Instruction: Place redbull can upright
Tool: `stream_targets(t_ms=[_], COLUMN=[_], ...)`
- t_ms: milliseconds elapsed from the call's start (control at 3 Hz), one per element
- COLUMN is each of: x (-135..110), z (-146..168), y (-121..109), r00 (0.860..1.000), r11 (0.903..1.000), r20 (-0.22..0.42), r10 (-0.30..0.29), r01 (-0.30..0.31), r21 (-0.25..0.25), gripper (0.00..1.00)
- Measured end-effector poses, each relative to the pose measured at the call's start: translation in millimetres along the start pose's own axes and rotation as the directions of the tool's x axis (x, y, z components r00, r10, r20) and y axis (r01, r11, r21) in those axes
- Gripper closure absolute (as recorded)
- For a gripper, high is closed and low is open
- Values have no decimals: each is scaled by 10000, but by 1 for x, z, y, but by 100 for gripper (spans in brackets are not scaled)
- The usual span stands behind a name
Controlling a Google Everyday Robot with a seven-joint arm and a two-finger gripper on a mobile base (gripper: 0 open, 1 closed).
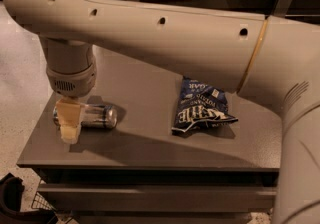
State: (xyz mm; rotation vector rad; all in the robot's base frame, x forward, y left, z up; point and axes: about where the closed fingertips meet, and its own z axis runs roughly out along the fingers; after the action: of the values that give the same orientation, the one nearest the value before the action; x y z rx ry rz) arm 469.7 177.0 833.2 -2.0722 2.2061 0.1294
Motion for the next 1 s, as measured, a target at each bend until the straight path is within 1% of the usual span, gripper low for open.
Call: stream_targets(t_ms=[333,667,1000], x=[0,-1,-1], z=[0,-1,-1], y=[0,1,1], r00=[10000,10000,10000], r11=[10000,10000,10000], r20=[15,34,44], r10=[-13,-24,-30], r01=[13,24,30], r21=[25,57,74], gripper=[39,70,92])
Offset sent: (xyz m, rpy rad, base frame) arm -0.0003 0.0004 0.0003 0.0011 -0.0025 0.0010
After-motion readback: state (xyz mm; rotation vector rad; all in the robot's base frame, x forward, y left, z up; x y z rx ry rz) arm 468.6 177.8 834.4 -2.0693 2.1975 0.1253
